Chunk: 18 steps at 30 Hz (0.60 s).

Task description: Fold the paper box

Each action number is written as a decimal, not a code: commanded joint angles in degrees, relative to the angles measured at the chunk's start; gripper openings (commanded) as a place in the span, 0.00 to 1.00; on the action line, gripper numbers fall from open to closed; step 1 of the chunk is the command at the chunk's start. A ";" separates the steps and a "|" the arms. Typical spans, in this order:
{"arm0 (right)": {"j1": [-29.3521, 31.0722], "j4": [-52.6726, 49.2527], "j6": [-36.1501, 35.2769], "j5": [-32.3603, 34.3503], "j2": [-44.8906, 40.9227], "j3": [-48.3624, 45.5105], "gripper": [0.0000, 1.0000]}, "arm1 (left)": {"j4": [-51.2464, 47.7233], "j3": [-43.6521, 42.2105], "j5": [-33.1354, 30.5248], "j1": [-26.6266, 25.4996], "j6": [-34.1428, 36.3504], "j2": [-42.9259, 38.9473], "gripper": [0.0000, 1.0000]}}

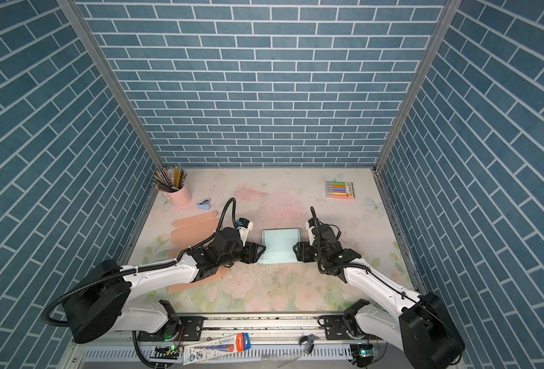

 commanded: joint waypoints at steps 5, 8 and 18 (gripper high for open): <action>1.16 -0.65 3.23 -1.89 -1.29 -2.64 0.70 | 0.70 -1.19 -0.89 -2.93 -3.20 0.72 0.66; 1.50 -0.18 3.50 -1.98 -1.00 -2.81 0.70 | 1.32 -0.31 -0.57 -3.74 -3.47 2.33 0.66; 1.75 2.06 4.27 -2.47 0.12 -3.70 0.70 | 3.72 0.49 -0.10 -5.32 -4.97 5.88 0.66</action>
